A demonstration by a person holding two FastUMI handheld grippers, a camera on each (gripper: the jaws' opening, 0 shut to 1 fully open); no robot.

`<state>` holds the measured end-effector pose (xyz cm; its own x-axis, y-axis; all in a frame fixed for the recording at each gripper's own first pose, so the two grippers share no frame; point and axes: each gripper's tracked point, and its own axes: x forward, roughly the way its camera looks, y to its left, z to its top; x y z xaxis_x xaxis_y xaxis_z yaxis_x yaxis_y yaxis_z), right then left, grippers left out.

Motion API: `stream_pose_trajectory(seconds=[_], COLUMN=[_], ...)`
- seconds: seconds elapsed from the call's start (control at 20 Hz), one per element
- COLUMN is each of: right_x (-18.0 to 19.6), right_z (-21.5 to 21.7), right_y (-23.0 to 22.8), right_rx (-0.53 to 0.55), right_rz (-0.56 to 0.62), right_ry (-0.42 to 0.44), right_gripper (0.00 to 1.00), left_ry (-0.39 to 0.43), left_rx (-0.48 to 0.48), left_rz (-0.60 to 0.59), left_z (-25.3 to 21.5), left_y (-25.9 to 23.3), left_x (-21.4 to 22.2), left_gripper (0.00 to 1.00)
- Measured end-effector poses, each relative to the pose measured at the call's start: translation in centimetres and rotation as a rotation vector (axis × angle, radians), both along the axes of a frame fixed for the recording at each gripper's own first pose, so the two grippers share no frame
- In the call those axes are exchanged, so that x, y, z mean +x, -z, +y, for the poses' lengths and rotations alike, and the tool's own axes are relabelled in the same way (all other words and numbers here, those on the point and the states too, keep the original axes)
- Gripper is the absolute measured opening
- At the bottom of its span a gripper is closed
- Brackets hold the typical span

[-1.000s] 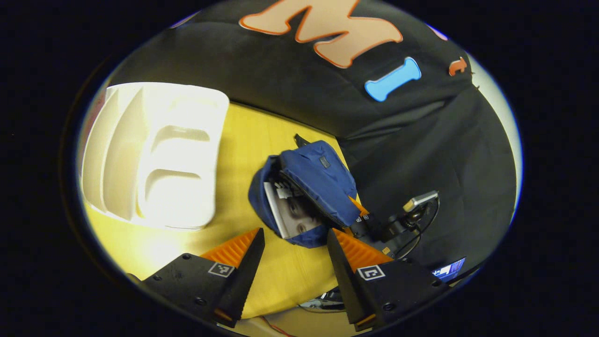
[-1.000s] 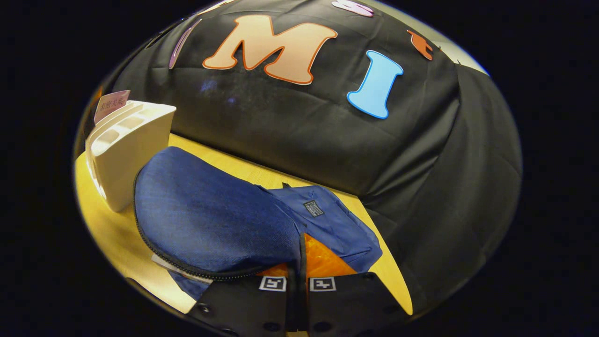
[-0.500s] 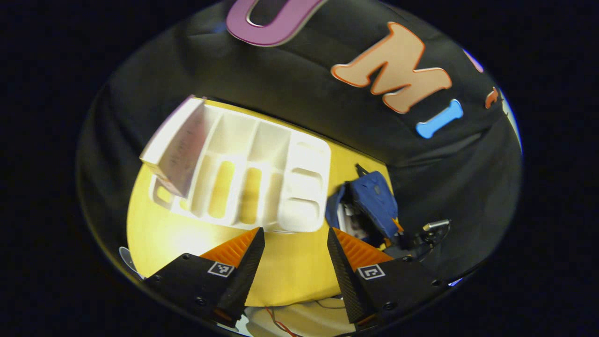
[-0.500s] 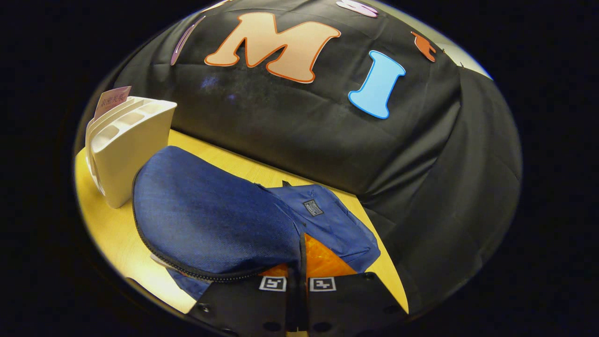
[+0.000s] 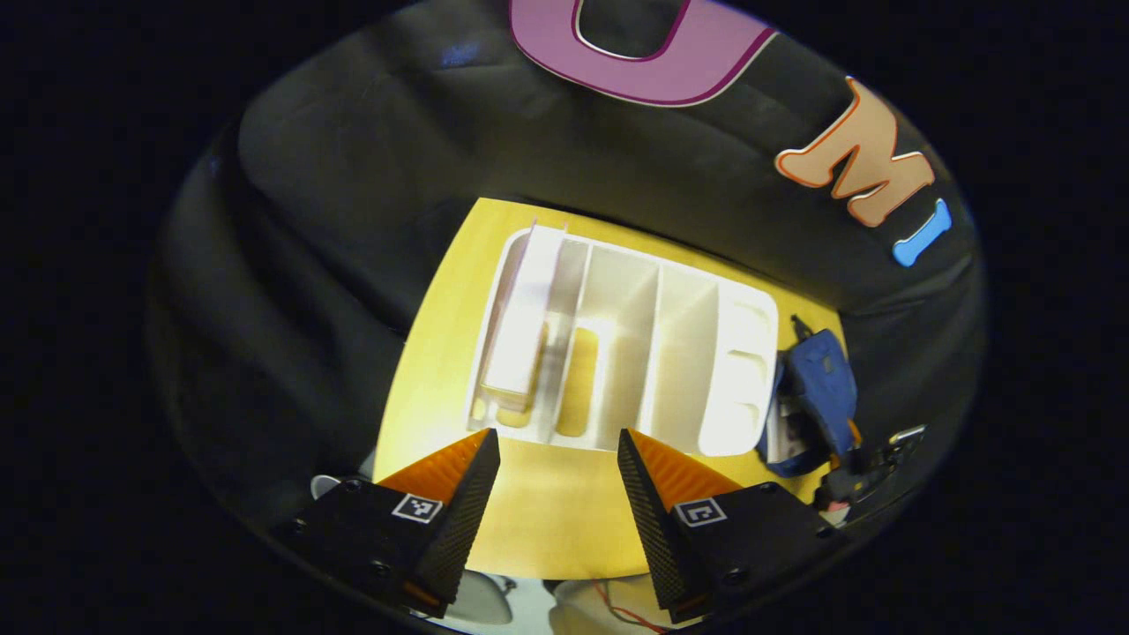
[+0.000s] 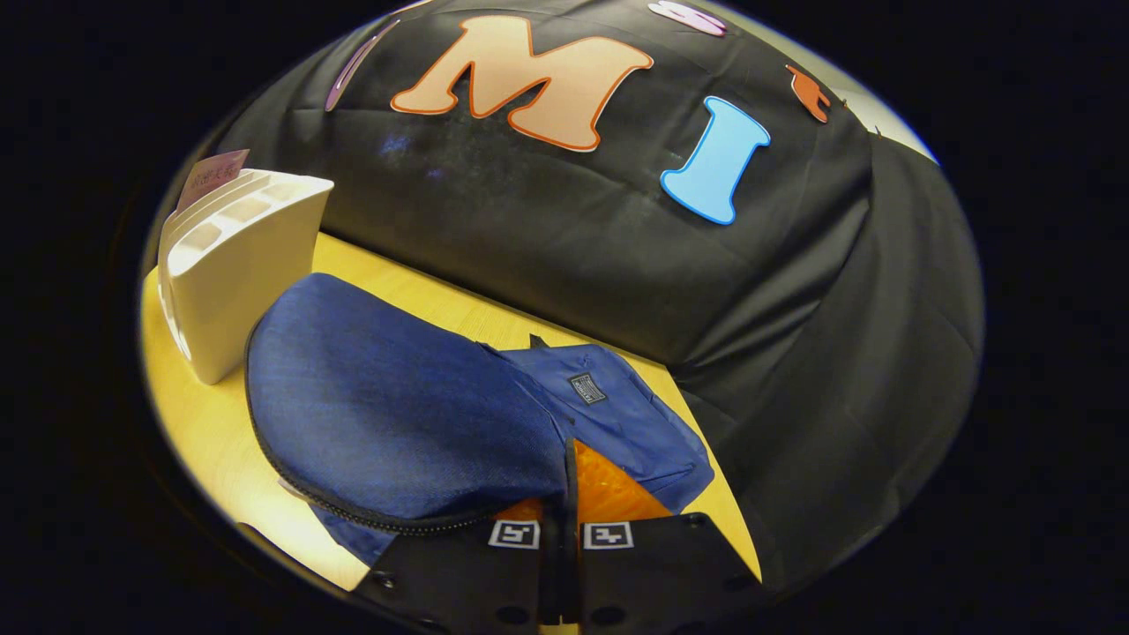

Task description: Open the schoolbag, grab two books from the bookshelf and put them into the schoolbag.

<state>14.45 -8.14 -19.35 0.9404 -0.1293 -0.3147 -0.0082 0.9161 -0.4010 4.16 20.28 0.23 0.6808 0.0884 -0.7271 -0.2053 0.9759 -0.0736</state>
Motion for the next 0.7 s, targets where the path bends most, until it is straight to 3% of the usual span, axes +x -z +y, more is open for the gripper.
stream_pose_trajectory(seconds=[0.35,0.7], right_x=[0.1,0.1], right_z=[0.4,0.6], right_y=[0.2,0.1], right_rx=[-0.023,-0.043], right_rz=[0.009,0.014], right_ry=[0.038,0.057], right_gripper=[0.06,0.02], left_ry=[0.037,0.071], left_rx=[0.063,0.147], left_rz=[0.097,0.176], left_z=[2.5,4.1], left_y=[2.3,4.4], left_x=[4.8,9.0], left_gripper=[0.80,0.73])
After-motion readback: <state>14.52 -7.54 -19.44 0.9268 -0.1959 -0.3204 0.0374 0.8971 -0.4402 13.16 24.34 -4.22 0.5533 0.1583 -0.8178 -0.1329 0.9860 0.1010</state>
